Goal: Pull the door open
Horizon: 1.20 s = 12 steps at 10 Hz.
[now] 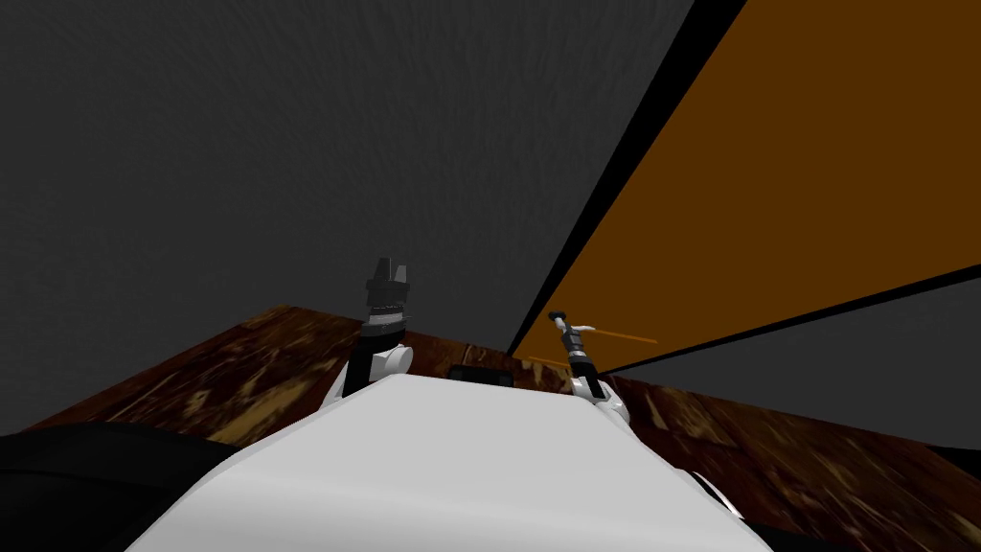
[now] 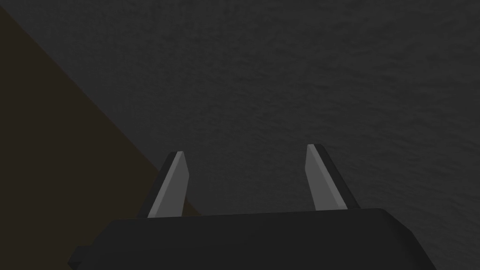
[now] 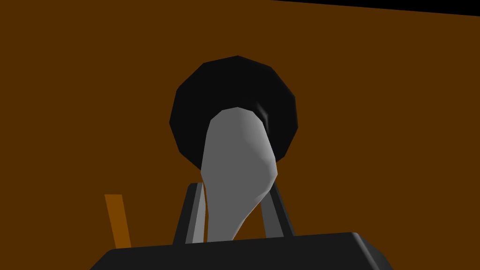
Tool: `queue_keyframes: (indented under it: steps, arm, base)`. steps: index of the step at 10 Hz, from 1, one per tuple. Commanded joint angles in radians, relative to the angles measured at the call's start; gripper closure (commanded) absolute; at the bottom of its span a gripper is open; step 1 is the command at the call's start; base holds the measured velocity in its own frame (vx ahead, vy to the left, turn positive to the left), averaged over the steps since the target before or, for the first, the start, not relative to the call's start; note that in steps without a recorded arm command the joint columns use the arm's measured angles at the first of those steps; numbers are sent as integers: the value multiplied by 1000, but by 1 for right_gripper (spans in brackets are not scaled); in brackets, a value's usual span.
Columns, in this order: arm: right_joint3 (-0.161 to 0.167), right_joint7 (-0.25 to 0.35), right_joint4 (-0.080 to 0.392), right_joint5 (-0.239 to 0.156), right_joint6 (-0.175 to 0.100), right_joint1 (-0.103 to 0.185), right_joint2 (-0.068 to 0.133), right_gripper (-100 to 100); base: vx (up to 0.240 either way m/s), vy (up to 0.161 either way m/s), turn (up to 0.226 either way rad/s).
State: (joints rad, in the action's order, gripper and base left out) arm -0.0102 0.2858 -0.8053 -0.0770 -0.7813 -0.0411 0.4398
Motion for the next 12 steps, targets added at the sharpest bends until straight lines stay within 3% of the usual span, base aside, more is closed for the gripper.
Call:
queue_keyframes:
  steps: [1, 9, 10, 11, 12]
  arm:
    - [8, 17, 1, 3, -22, -16, 15, 100]
    - [49, 96, 6, 15, -128, -90, 89, 100]
    - [50, 90, 12, 15, -118, -77, 80, 100]
    - [59, 106, 19, 17, -156, -100, 94, 100]
    - [61, 109, 20, 18, -166, -106, 99, 100]
  base:
    - [-109, -60, 183]
    - [-178, -66, 140]
    - [-95, -14, 32]
    - [-119, -66, 152]
    - [-180, -88, 164]
